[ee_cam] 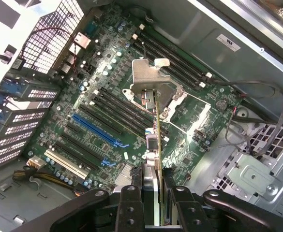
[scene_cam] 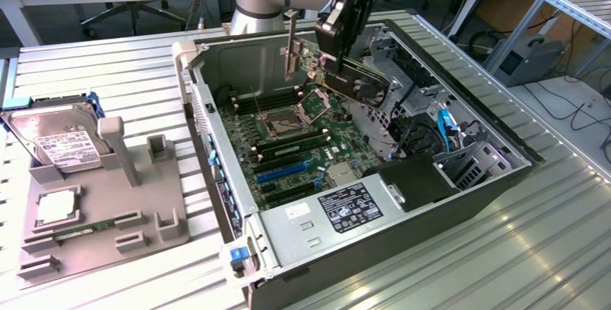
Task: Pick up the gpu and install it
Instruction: 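Insert the gpu into the slot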
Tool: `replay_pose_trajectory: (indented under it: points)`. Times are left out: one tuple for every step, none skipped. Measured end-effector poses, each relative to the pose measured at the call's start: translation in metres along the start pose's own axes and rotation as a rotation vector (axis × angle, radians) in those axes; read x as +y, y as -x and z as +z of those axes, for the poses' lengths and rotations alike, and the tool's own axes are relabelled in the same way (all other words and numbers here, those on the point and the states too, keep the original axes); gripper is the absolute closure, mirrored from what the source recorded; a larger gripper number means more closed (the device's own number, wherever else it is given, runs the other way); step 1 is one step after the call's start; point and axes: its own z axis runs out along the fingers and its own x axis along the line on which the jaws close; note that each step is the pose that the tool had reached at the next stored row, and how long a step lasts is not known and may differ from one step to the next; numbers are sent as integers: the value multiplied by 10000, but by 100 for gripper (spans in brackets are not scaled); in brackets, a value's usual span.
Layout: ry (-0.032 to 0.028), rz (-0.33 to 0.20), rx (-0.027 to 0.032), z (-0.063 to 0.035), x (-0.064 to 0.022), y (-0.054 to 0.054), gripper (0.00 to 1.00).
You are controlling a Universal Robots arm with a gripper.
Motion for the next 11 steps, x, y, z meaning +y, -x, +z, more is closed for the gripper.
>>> replay_pose_trajectory:
  points:
    - [1,-17,0,0,0,0,73]
    - [1,-32,-1,0,0,0,73]
    - [2,-47,-1,1,0,0,73]
    - [2,-62,-1,1,0,0,73]
    - [3,-78,-2,1,0,0,73]
    - [3,-93,-2,1,0,0,73]
    - [3,-108,-2,2,0,0,73]
    - [4,-123,-3,2,0,0,73]
    - [4,-140,-3,2,0,0,73]
    - [5,-156,-3,2,0,0,73]
    - [5,-175,-3,3,0,0,73]
